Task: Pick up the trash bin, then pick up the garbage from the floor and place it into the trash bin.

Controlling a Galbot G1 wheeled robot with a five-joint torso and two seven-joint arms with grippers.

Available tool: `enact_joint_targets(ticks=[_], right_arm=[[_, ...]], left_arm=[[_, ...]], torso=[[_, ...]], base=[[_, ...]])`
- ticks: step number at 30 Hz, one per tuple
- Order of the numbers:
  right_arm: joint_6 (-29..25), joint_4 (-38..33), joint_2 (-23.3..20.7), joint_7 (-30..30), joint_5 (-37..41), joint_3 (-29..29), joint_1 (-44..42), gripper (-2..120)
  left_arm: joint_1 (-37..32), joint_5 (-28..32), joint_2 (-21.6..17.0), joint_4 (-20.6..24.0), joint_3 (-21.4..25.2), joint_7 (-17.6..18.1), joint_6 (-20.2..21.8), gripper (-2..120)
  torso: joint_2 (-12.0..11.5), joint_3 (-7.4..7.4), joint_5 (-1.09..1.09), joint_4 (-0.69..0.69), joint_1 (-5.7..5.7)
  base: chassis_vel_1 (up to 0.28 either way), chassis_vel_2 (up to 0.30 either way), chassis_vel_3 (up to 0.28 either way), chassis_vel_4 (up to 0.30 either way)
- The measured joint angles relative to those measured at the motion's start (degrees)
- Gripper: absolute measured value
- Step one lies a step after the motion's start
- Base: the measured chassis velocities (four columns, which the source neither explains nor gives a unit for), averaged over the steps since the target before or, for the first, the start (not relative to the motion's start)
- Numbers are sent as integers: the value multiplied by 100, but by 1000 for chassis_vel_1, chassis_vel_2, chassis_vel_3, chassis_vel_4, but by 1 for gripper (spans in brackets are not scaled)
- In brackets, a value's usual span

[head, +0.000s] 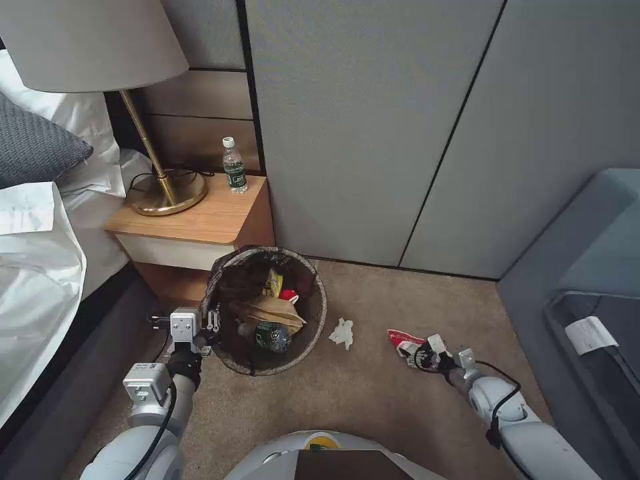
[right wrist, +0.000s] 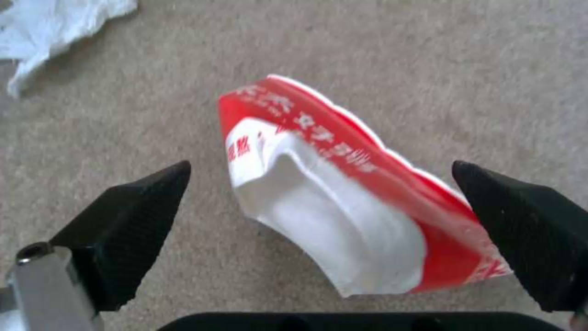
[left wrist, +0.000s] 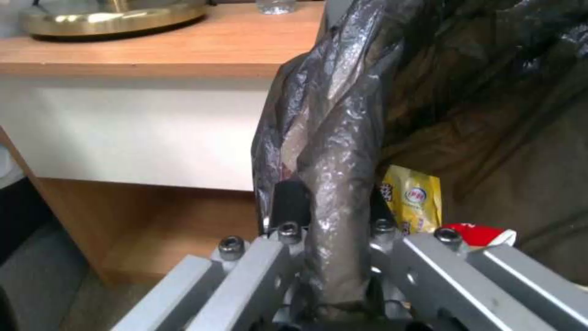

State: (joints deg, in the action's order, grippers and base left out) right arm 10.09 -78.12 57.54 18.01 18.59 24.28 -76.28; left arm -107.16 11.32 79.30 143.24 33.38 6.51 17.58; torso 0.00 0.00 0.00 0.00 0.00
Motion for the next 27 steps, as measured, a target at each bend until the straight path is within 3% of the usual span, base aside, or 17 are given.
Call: enact_joint_targets(ticks=[14,21,23,25,27], right_arm=[[-71,338,147,15,-187,-106,167,100],[-91,361,175,3,-207,-135,207,73],[-92,357,178,-1,-209,-137,208,70],[-103,343,191,-22,-212,-138,207,59],[-108,339,194,-30,-212,-138,207,55]], left_arm=[[0,-3,-5,0,0,3,-7,3],[2,-5,-2,0,0,5,-12,3],[2,-5,-2,0,0,5,-13,3],[6,-6,-1,0,-6,6,-16,3],[7,-6,-1,0,-9,7,-16,3]], torso=[[0,0,0,0,0],[0,0,0,0,0],[0,0,0,0,0],[0,0,0,0,0],[0,0,-1,0,0]], base=[[0,0,0,0],[0,0,0,0],[0,0,0,0],[0,0,0,0],[0,0,0,0]])
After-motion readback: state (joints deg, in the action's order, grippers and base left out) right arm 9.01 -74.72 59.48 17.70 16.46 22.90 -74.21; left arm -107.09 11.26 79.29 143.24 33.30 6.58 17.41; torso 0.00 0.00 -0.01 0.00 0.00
